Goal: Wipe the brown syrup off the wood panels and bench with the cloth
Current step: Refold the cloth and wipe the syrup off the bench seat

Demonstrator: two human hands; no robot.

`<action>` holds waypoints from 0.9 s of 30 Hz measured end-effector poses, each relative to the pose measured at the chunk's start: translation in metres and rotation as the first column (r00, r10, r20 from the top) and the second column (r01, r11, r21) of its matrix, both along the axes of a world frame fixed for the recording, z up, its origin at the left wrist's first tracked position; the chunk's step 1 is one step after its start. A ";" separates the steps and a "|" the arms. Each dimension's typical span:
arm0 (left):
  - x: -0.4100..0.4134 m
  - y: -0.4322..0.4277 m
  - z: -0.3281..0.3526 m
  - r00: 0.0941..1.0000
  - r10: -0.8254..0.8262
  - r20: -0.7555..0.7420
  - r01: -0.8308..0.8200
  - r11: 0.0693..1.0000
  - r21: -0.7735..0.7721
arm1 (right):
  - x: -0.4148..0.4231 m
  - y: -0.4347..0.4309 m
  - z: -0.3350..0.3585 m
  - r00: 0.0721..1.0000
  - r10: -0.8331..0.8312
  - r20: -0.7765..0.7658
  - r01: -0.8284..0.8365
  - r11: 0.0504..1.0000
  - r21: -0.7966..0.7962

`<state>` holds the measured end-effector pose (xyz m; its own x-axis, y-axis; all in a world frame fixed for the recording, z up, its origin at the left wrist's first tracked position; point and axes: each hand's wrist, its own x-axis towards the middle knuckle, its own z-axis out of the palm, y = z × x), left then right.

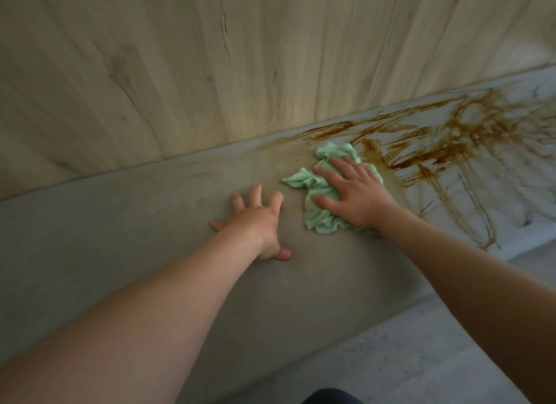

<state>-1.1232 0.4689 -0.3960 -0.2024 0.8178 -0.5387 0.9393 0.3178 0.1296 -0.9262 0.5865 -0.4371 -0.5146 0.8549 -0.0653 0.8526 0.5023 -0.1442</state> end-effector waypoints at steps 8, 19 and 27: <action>-0.003 -0.001 -0.008 1.000 -0.020 0.009 0.020 1.000 0.023 | -0.064 0.083 0.007 0.894 -0.449 0.011 0.448 0.891 -0.067; -0.007 0.013 -0.011 0.999 -0.040 0.005 0.040 0.997 -0.065 | -0.067 0.120 0.007 0.866 -0.499 0.035 0.500 0.865 -0.037; -0.008 0.014 -0.013 0.998 -0.055 -0.011 0.054 0.996 -0.068 | -0.094 0.064 0.006 1.000 -0.002 0.004 0.002 1.000 0.000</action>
<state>-1.1317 0.4826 -0.4085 -0.1657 0.7897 -0.5908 0.9569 0.2737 0.0975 -1.0198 0.6502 -0.4314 -0.5123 0.8561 -0.0675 0.8544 0.5001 -0.1412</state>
